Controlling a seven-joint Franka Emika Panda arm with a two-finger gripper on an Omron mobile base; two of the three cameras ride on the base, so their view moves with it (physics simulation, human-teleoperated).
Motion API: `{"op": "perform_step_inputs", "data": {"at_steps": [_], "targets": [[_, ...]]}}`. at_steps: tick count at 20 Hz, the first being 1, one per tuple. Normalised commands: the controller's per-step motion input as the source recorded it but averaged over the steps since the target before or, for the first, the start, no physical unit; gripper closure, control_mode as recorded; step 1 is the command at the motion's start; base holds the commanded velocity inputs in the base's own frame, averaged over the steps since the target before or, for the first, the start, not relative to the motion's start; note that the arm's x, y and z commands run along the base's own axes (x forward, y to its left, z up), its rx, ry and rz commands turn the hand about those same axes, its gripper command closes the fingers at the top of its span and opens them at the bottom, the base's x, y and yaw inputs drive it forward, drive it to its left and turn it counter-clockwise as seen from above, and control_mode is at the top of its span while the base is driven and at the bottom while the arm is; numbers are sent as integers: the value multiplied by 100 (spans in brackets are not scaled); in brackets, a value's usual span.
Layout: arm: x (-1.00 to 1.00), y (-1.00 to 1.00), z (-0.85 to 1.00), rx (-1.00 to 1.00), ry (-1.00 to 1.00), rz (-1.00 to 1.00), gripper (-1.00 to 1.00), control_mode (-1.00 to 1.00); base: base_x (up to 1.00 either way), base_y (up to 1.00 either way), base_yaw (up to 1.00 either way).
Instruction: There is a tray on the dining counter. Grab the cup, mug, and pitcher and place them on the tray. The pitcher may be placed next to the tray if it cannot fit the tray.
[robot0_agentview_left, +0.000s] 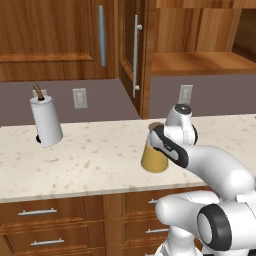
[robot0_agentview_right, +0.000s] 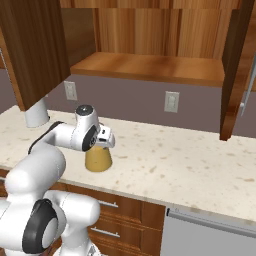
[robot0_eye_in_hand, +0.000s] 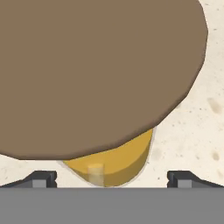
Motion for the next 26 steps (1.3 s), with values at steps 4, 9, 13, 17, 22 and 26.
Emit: {"op": "perform_step_inputs", "data": {"at_steps": [4, 9, 13, 17, 22, 26], "targets": [[11, 4, -8, 0, 0, 0, -100, -100, 0, 0, 0], [12, 2, -6, 0, 0, 0, -100, -100, 0, 0, 0], [6, 7, -6, 0, 0, 0, -100, -100, 0, 0, 0], [2, 6, -1, 0, 0, 0, -100, -100, 0, 0, 0], [0, 0, 0, 0, 0, 0, -100, -100, 0, 0, 0], [0, 0, 0, 0, 0, 0, -100, -100, 0, 0, 0]]}}
